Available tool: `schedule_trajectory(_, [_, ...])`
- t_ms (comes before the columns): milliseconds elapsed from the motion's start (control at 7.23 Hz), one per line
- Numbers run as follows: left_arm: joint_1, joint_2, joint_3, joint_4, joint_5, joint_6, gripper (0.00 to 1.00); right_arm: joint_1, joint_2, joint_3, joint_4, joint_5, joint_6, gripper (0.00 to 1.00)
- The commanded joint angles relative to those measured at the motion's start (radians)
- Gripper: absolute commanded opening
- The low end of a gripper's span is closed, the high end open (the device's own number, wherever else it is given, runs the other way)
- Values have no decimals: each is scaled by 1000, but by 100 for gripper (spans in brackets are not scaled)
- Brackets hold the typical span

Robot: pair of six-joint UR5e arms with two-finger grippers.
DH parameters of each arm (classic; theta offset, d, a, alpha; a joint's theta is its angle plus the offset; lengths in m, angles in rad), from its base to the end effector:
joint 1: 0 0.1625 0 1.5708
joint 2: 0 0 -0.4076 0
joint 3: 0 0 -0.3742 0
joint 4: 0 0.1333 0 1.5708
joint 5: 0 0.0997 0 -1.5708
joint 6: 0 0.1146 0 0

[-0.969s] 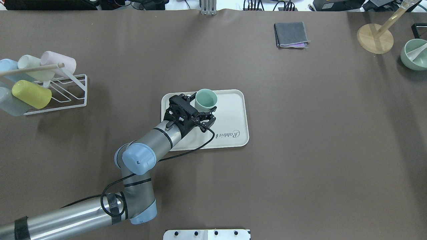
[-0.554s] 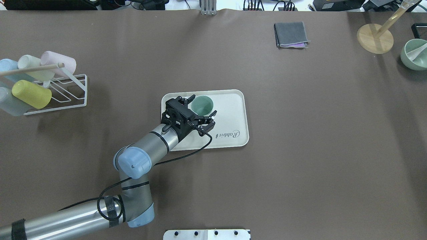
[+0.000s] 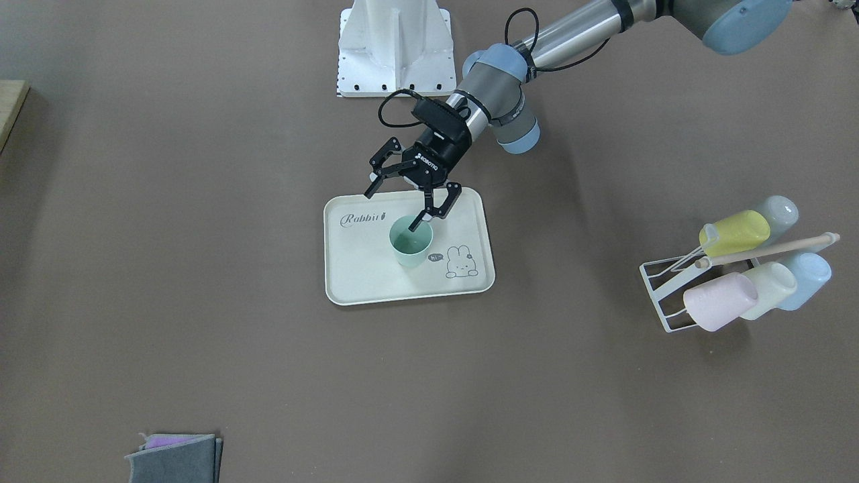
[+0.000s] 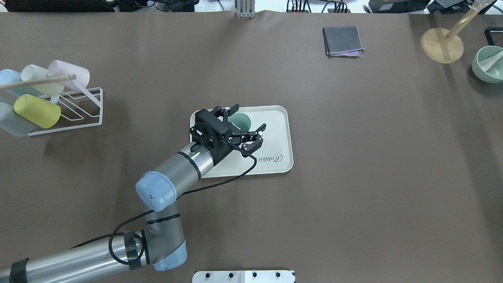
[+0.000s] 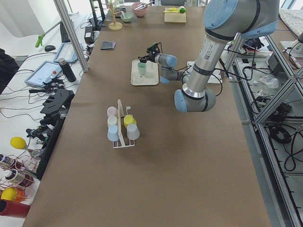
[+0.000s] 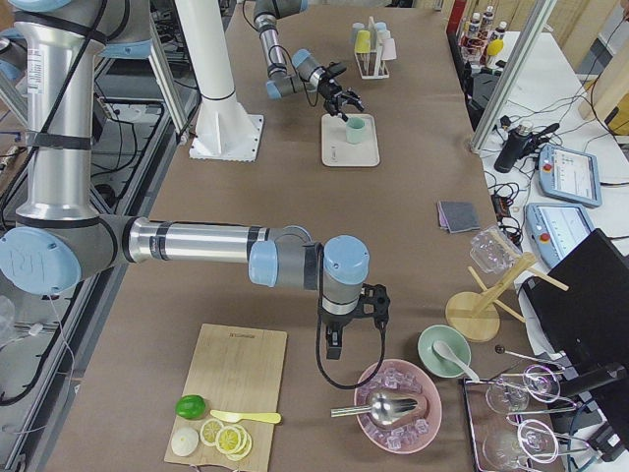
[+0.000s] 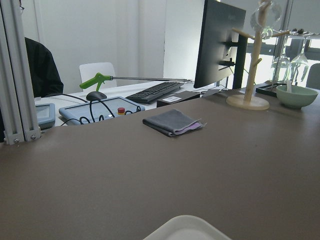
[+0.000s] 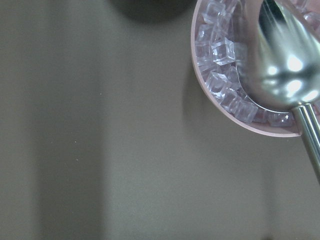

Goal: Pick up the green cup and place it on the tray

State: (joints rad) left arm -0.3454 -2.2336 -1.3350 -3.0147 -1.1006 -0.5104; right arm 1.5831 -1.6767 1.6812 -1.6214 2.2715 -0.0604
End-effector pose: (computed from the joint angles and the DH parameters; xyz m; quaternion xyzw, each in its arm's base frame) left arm 0.5579 -0.3976 0.2034 0.6115 0.5078 0.0263 0.6062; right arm 0.0647 -0.4259 0.6582 -0.0092 -0.3437 -0.0147 0.9389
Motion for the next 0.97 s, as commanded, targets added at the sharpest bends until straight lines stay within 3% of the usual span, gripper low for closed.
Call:
schedule_trajectory(0, [-74, -41, -94, 145, -68, -9, 98, 0, 0, 0, 0, -13, -4, 100])
schedule_trajectory(138, [-181, -84, -124, 295, -197, -61, 98, 0, 0, 0, 0, -13, -4, 100])
schedule_trajectory(415, [-359, -115, -124, 478, -458, -91, 98, 0, -2, 0, 0, -13, -6, 100])
schedule_trajectory(692, [-420, -110, -156, 607, -652, -185, 98, 0, -5, 14, 0, -17, -1, 100])
schedule_trajectory(830, [-422, -106, -218, 740, -721, -186, 98, 0, -3, 14, 0, -17, 1, 100])
